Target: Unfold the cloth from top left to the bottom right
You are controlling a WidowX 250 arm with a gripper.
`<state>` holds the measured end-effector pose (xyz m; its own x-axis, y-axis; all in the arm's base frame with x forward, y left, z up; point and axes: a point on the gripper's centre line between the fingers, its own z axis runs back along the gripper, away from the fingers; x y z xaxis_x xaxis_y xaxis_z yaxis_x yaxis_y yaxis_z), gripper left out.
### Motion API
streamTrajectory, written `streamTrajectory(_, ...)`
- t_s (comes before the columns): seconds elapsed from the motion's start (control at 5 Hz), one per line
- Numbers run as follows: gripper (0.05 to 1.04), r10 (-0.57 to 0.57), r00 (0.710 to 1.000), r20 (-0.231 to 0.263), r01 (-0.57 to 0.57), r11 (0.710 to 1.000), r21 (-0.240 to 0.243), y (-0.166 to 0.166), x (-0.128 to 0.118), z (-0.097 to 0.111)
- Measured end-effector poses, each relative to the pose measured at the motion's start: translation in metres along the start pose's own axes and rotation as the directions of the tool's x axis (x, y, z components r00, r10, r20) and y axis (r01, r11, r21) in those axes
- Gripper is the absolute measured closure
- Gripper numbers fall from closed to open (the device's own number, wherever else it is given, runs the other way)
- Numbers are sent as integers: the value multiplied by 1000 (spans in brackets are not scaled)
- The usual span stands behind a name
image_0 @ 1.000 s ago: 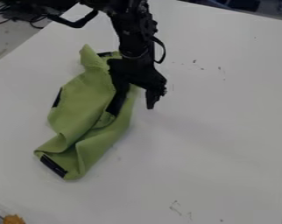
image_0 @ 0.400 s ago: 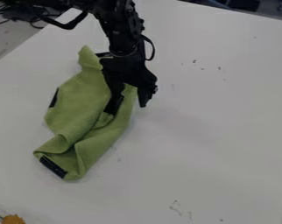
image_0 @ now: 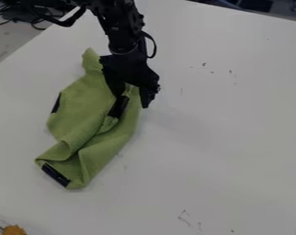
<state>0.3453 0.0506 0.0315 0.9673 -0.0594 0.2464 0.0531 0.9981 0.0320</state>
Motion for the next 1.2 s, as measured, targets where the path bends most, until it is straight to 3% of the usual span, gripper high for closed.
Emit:
streamTrajectory(0.4,136,25,1000,-15,-25,999,-40,15,-2,-14)
streamTrajectory(0.6,384,34,999,-17,-35,998,-54,25,-2,-19)
streamTrajectory(0.8,539,31,999,-18,-32,998,-60,29,1,-20)
streamTrajectory(1.0,245,37,999,-16,-38,998,-58,29,3,-19)
streamTrajectory(1.2,68,24,999,-32,-26,998,-53,24,6,-17)
